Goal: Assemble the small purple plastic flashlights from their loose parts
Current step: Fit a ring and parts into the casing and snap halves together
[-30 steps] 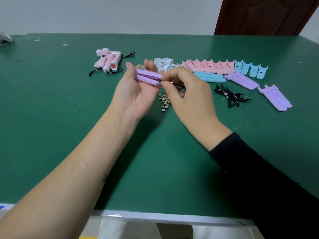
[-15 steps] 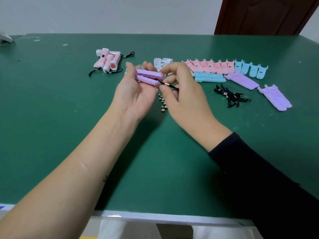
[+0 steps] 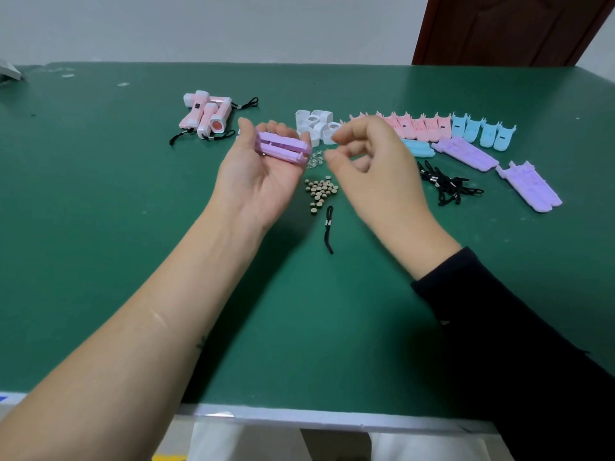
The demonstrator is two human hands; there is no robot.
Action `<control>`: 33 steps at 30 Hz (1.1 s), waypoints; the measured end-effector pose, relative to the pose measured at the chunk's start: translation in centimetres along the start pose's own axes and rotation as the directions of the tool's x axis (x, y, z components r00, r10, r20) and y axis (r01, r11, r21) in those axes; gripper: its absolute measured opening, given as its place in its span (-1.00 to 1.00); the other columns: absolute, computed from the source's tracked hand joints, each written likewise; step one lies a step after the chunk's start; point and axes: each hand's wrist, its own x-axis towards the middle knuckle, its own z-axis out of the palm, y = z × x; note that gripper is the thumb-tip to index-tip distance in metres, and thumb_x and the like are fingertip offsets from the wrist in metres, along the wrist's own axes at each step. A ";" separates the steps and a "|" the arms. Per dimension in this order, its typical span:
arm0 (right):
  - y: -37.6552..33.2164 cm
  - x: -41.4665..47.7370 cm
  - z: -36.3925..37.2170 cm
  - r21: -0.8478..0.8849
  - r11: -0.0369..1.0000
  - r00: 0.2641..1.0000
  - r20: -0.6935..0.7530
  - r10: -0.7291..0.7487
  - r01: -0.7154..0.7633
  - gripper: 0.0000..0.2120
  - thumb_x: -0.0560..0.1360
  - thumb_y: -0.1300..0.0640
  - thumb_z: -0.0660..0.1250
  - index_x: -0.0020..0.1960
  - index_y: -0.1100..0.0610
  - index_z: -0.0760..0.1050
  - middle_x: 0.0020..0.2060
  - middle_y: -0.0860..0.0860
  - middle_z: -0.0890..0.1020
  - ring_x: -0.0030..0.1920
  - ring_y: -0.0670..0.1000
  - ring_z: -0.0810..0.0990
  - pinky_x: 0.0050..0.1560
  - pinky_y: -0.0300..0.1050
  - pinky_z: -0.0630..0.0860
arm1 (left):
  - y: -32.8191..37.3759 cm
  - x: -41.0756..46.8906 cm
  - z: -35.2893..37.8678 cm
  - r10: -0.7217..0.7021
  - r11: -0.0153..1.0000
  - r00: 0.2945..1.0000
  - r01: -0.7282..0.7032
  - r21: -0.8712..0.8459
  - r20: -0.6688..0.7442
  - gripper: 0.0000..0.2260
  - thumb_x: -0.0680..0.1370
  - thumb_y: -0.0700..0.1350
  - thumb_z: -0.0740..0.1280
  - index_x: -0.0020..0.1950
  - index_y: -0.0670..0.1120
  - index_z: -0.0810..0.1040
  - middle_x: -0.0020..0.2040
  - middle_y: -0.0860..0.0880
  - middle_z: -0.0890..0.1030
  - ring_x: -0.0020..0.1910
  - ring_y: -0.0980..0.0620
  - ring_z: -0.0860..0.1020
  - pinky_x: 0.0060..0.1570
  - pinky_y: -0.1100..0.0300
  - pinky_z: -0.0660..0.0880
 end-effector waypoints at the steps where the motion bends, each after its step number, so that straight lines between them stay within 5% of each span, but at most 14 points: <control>1: 0.3 0.5 -0.7 -0.094 0.995 0.998 0.040 0.047 -0.043 -0.90 0.50 0.13 0.37 -0.12 0.00 0.46 -0.32 -0.17 0.49 -0.44 -0.28 0.40 -0.31 -0.39 0.34 | 0.2 0.0 0.0 0.001 1.000 1.000 -0.001 -0.004 -0.006 -0.66 0.68 0.03 0.11 -0.17 -0.17 0.36 -0.43 -0.08 0.43 -0.37 0.03 0.42 -0.10 0.03 0.49; 4: 0.8 0.4 -1.8 -0.463 0.880 0.938 0.247 0.243 -0.106 -0.77 0.43 -0.08 0.43 -0.28 0.04 0.52 -0.42 -0.13 0.51 -0.40 -0.23 0.46 -0.44 -0.41 0.30 | 0.5 -0.1 -0.1 -0.010 1.000 1.000 0.010 0.009 -0.024 -0.63 0.69 0.05 0.09 -0.22 -0.15 0.35 -0.46 -0.07 0.42 -0.48 0.03 0.42 -0.05 0.13 0.43; 7: 0.7 -0.5 -0.4 -0.626 0.777 0.902 0.299 0.311 -0.061 -0.64 0.40 -0.14 0.43 -0.18 0.19 0.61 -0.26 0.08 0.65 -0.17 0.11 0.61 -0.22 -0.16 0.50 | 0.4 -0.3 -0.1 -0.016 0.999 1.000 0.017 0.034 -0.020 -0.58 0.69 0.06 0.07 -0.27 -0.17 0.35 -0.49 -0.08 0.41 -0.57 0.01 0.43 -0.07 0.15 0.41; 10: 0.7 -0.5 0.4 -0.678 0.735 0.902 0.300 0.311 -0.028 -0.80 0.47 0.06 0.34 -0.24 0.18 0.52 -0.29 0.06 0.59 -0.17 0.16 0.57 -0.14 -0.08 0.53 | 0.3 -0.4 0.1 -0.013 0.999 1.000 0.013 0.051 0.001 -0.58 0.69 0.05 0.07 -0.26 -0.17 0.36 -0.49 -0.08 0.42 -0.56 0.00 0.45 -0.14 0.11 0.47; 13: 1.2 -0.1 -0.1 -0.717 0.697 0.899 0.294 0.324 -0.017 -0.76 0.50 0.23 0.20 -0.35 0.14 0.30 -0.38 0.06 0.43 -0.25 0.17 0.45 -0.25 -0.10 0.40 | 0.2 -0.5 0.1 -0.028 0.999 0.999 0.027 0.047 0.020 -0.67 0.68 0.05 0.10 -0.12 -0.17 0.40 -0.41 -0.08 0.47 -0.43 0.03 0.49 -0.22 0.04 0.53; 16: 1.1 0.4 -1.0 -0.591 0.806 0.962 0.194 0.193 -0.043 -0.88 0.58 0.19 0.18 -0.11 0.14 0.46 -0.22 0.03 0.55 -0.14 0.11 0.52 -0.17 -0.07 0.43 | 0.1 -0.4 -0.1 -0.019 0.996 0.999 0.016 0.093 0.034 -0.76 0.67 0.05 0.11 0.11 -0.12 0.37 -0.31 -0.07 0.54 -0.26 0.05 0.52 -0.13 -0.01 0.56; 19: -0.1 0.5 -1.0 -0.172 0.983 0.990 0.109 0.085 -0.065 -0.91 0.60 0.19 0.18 -0.04 0.05 0.40 -0.23 -0.10 0.53 -0.20 -0.08 0.57 -0.17 -0.13 0.47 | 0.1 -0.1 -0.1 0.004 0.994 0.999 -0.008 0.105 0.046 -0.76 0.67 0.05 0.10 0.15 -0.12 0.36 -0.27 -0.09 0.59 -0.31 0.04 0.59 -0.10 -0.05 0.54; 22: -0.7 -0.1 -0.2 0.057 0.996 0.993 0.099 0.069 -0.075 -0.83 0.62 0.24 0.11 -0.02 -0.02 0.36 -0.17 -0.10 0.51 -0.31 -0.21 0.57 -0.14 -0.09 0.57 | 0.2 0.1 -0.2 0.019 0.998 0.999 -0.021 0.061 0.039 -0.76 0.68 0.02 0.11 0.17 -0.13 0.36 -0.21 -0.13 0.58 -0.35 0.00 0.62 -0.07 -0.05 0.51; 24: -0.7 -0.4 0.4 0.090 0.994 0.996 0.067 0.063 -0.068 -0.80 0.61 0.27 0.10 -0.03 -0.02 0.36 -0.09 -0.05 0.52 -0.24 -0.15 0.55 -0.05 -0.07 0.56 | 0.2 0.2 -0.3 0.019 0.999 0.999 -0.020 0.033 0.027 -0.78 0.68 0.01 0.13 0.11 -0.14 0.37 -0.19 -0.15 0.57 -0.37 -0.02 0.62 0.03 -0.06 0.50; 29: -0.4 -0.5 0.9 0.111 0.993 0.999 0.003 0.040 -0.040 -0.88 0.59 0.26 0.20 -0.01 0.05 0.41 -0.13 -0.15 0.50 -0.19 -0.25 0.45 -0.14 -0.49 0.36 | 0.3 0.1 -0.2 0.025 0.999 1.000 -0.024 0.035 -0.011 -0.79 0.67 0.00 0.16 0.05 -0.16 0.38 -0.19 -0.17 0.58 -0.35 -0.04 0.62 0.24 0.01 0.43; 33: -0.5 -1.0 1.0 0.045 0.998 0.998 -0.041 -0.048 0.050 -0.90 0.55 0.25 0.29 -0.06 0.06 0.47 -0.14 -0.11 0.57 -0.11 -0.12 0.53 -0.07 -0.39 0.41 | 0.1 0.1 -0.3 0.021 0.998 1.000 -0.020 0.061 -0.006 -0.78 0.67 0.01 0.14 0.05 -0.15 0.37 -0.14 -0.16 0.57 -0.26 -0.02 0.58 -0.09 0.00 0.57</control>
